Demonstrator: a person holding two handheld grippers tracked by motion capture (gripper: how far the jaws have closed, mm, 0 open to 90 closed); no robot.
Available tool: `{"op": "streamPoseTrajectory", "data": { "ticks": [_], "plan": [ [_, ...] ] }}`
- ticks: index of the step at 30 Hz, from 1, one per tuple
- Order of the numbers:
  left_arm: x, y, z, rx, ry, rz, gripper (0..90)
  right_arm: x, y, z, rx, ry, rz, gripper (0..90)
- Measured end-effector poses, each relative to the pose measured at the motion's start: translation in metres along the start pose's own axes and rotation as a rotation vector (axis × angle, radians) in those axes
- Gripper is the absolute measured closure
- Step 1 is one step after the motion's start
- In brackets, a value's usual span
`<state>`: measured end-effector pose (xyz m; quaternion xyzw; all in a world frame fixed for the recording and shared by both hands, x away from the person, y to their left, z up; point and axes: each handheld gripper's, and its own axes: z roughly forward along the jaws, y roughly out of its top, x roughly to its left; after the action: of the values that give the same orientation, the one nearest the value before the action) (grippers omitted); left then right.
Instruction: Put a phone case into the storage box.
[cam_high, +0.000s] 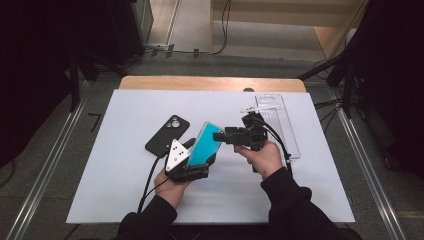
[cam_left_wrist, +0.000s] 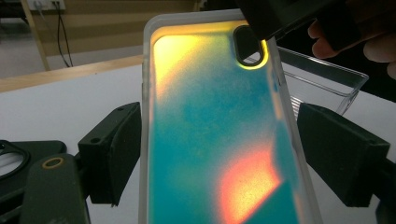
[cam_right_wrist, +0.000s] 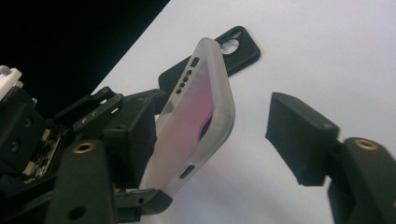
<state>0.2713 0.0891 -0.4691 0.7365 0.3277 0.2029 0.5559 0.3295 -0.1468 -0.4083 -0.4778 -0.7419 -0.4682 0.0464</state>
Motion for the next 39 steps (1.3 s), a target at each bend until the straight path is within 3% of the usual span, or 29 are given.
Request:
{"op": "streamPoseTrajectory", "data": {
  "ticks": [5,10,14,22,28,33,39],
  "plan": [
    [-0.001,0.001,-0.001,-0.002,-0.006,-0.015,16.6,-0.003,0.001,0.005,0.007,0.008,0.022,45.7],
    [-0.003,0.002,-0.001,0.007,-0.013,-0.035,16.6,-0.008,0.004,0.006,0.046,0.057,0.118,67.9],
    [-0.004,0.002,0.000,0.017,-0.018,-0.033,16.6,-0.014,0.005,0.009,0.073,0.112,0.181,73.9],
    [-0.006,0.002,0.000,0.026,-0.013,-0.011,16.4,-0.011,0.005,0.006,0.069,0.120,0.178,76.0],
    [-0.011,0.004,0.002,0.076,0.011,0.012,15.3,-0.008,0.004,0.006,0.079,0.119,0.171,77.0],
    [-0.010,0.009,-0.001,0.097,-0.035,-0.030,15.2,-0.006,0.005,0.002,0.073,0.106,0.154,77.0],
    [-0.008,0.015,-0.005,0.132,-0.084,-0.080,18.0,-0.006,0.007,-0.007,0.054,0.050,0.099,77.0]
  ]
}}
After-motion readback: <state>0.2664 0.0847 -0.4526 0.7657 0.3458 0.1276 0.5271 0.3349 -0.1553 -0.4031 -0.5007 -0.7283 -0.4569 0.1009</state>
